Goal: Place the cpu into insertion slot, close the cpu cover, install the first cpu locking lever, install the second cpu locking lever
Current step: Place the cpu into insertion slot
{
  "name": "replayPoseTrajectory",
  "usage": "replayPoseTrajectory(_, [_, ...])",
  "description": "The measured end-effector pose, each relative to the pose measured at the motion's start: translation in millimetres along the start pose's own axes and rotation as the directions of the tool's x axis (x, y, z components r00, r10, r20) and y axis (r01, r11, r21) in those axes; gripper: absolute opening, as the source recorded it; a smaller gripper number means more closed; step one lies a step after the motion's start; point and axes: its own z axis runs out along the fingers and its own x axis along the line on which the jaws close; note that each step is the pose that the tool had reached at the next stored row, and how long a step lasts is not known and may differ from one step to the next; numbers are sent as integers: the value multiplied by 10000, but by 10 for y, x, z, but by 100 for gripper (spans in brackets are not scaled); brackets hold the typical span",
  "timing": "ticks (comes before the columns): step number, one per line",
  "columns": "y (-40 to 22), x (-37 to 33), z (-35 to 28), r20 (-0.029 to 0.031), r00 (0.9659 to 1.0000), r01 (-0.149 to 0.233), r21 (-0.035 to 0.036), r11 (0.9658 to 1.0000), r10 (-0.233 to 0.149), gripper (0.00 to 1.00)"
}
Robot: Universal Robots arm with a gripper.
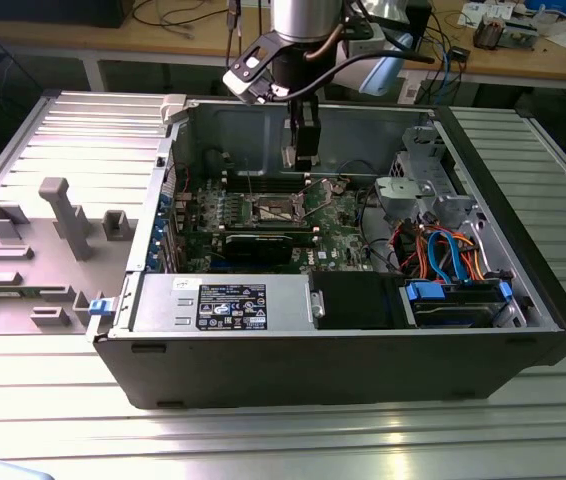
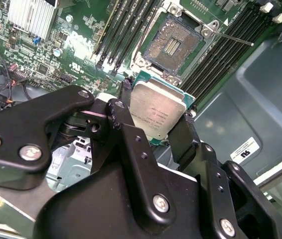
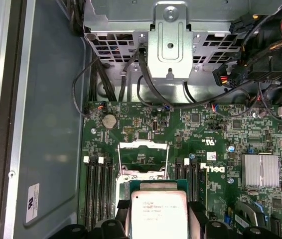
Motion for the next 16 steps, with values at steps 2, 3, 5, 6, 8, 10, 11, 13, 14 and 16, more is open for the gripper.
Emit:
replayPoseTrajectory(2, [-1, 0, 16, 0, 10000, 0, 0, 10000, 0, 55])
replayPoseTrajectory(3, [-2, 0, 24, 1, 10000, -1, 1, 10000, 1, 55])
replayPoseTrajectory(5, [-3, -1, 32, 1, 10000, 0, 1, 10000, 0, 55])
replayPoseTrajectory(6, [-3, -1, 35, 1, 10000, 0, 0, 10000, 0, 55])
replayPoseTrajectory(8, [-3, 0, 41, 0, 10000, 0, 0, 10000, 0, 55])
replayPoseTrajectory(10, [-4, -1, 46, 2, 10000, 0, 1, 10000, 0, 55])
replayPoseTrajectory(11, [-4, -1, 48, 0, 10000, 0, 0, 10000, 0, 55])
replayPoseTrajectory(13, [-4, -1, 48, 1, 10000, 0, 1, 10000, 0, 55])
replayPoseTrajectory(14, [-4, -1, 48, 1, 10000, 0, 0, 10000, 0, 55])
replayPoseTrajectory(16, [-4, -1, 48, 0, 10000, 0, 0, 10000, 0, 55])
